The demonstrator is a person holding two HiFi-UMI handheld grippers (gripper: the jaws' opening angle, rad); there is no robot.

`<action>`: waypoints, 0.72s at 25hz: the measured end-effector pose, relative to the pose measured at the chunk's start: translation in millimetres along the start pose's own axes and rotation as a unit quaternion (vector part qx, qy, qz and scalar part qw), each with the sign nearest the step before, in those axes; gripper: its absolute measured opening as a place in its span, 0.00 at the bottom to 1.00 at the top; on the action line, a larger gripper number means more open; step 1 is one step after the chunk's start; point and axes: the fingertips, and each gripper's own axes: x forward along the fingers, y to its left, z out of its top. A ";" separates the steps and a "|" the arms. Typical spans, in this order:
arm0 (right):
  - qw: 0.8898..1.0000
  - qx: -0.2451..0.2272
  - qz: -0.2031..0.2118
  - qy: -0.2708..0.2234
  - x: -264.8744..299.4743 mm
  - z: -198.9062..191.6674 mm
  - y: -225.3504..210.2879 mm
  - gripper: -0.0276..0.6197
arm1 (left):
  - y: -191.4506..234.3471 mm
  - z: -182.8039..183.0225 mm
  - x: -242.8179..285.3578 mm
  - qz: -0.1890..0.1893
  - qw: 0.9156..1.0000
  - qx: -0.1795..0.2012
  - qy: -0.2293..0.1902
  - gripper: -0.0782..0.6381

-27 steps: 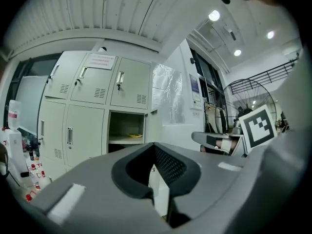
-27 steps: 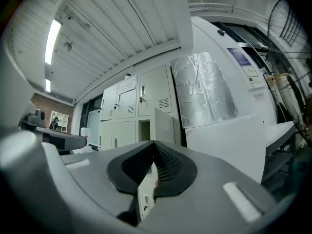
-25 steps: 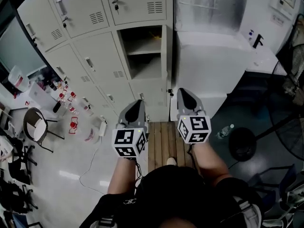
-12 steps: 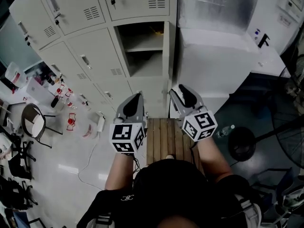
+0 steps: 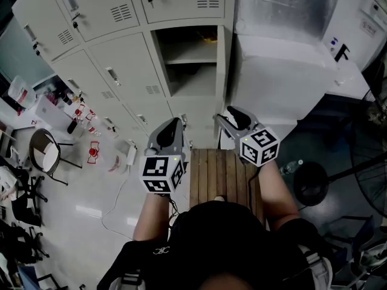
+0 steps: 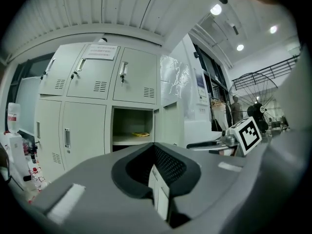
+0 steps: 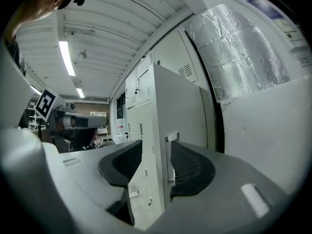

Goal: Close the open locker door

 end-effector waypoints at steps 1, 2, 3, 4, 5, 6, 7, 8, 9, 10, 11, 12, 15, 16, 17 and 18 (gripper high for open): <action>1.000 -0.002 0.003 0.008 3.6 -2.0 -2.1 0.30 | 2.2 -1.1 0.3 0.001 1.000 -0.001 0.001 0.11; 1.000 -0.004 0.005 0.016 7.0 -3.7 -4.2 0.30 | 4.4 -2.2 0.7 0.003 1.000 -0.002 0.002 0.11; 1.000 -0.006 0.007 0.023 10.3 -5.4 -6.1 0.30 | 6.8 -3.3 1.2 0.004 1.000 -0.003 0.003 0.11; 0.999 -0.006 0.010 0.030 13.6 -7.3 -7.9 0.30 | 9.0 -4.2 1.8 0.005 1.000 -0.004 0.004 0.11; 0.999 -0.005 0.015 0.038 16.8 -9.6 -9.2 0.30 | 11.1 -5.0 2.4 0.007 1.000 -0.005 0.004 0.11; 0.999 -0.004 0.021 0.044 19.7 -12.0 -9.9 0.30 | 12.9 -6.0 2.9 0.008 1.000 -0.005 0.005 0.11; 0.998 -0.004 0.027 0.049 22.2 -14.4 -10.4 0.30 | 14.5 -7.3 3.2 0.009 1.000 -0.006 0.007 0.11; 0.998 -0.006 0.031 0.052 24.4 -16.3 -10.9 0.30 | 16.0 -8.7 3.5 0.010 1.000 -0.006 0.008 0.11; 0.998 -0.011 0.032 0.053 26.4 -17.8 -11.9 0.30 | 17.5 -10.3 3.7 0.011 1.000 -0.007 0.010 0.11; 0.998 -0.019 0.030 0.054 28.6 -18.9 -13.4 0.30 | 19.2 -11.6 4.0 0.012 1.000 -0.008 0.011 0.11; 0.998 -0.027 0.027 0.054 30.9 -19.6 -15.1 0.30 | 21.0 -12.7 4.1 0.013 1.000 -0.009 0.012 0.11; 0.998 -0.035 0.024 0.055 33.1 -20.0 -16.2 0.29 | 22.8 -13.5 4.1 0.015 1.000 -0.009 0.013 0.11; 0.997 -0.043 0.030 0.051 37.4 -19.0 -15.2 0.28 | 26.7 -13.8 3.6 0.020 1.000 -0.009 0.014 0.11; 0.997 -0.041 0.034 0.050 38.8 -18.6 -14.2 0.28 | 27.9 -13.8 3.4 0.021 1.000 -0.009 0.014 0.11; 0.997 -0.040 0.039 0.050 40.7 -18.3 -12.8 0.28 | 29.4 -14.0 3.2 0.023 1.000 -0.008 0.014 0.11; 0.997 -0.041 0.044 0.051 43.2 -18.0 -10.9 0.28 | 31.3 -14.5 2.7 0.026 1.000 -0.008 0.015 0.11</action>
